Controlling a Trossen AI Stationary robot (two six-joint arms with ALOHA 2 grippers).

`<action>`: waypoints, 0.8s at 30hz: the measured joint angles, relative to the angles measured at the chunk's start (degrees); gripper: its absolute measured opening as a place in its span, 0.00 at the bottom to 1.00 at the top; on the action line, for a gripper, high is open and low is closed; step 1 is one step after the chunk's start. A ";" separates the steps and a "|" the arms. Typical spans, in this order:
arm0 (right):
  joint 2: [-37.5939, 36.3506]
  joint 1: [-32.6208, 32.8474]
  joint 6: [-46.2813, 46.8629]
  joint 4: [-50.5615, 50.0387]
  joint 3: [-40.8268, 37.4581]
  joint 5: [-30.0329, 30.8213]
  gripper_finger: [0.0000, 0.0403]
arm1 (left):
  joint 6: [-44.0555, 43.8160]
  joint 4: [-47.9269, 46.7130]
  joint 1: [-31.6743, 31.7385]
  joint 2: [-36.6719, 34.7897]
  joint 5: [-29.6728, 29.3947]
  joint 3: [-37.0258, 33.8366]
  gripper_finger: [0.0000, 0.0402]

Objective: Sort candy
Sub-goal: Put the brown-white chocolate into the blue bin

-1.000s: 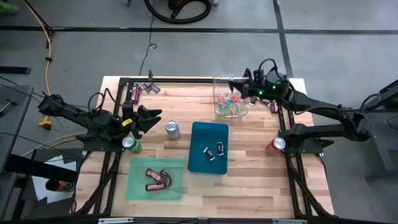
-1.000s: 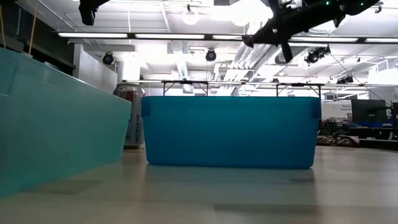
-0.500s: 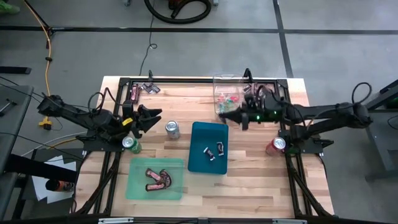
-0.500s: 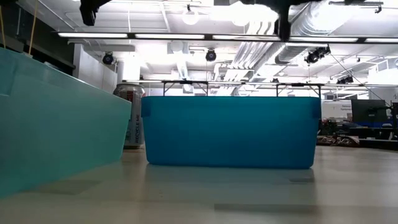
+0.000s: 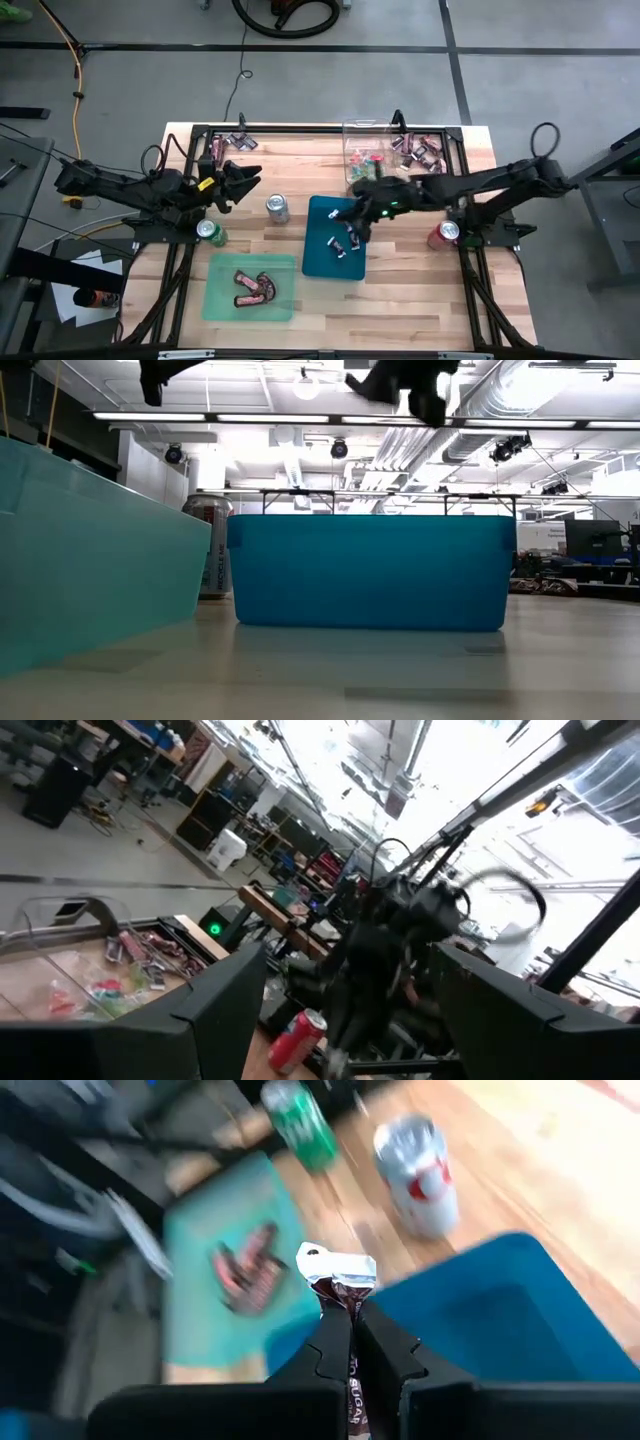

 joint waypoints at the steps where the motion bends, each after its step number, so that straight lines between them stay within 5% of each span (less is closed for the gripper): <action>1: 1.68 -0.02 -1.31 -1.72 1.15 -0.02 0.00 | 0.00 0.00 0.27 0.00 0.00 0.00 0.67; 12: 17.51 -1.17 -6.58 -6.26 4.11 -0.22 0.04 | 0.04 0.00 0.65 0.02 0.13 0.00 0.67; 24: 23.81 -2.67 -6.84 -7.93 4.47 -2.07 0.46 | 0.15 -0.08 0.65 0.02 0.11 0.00 0.67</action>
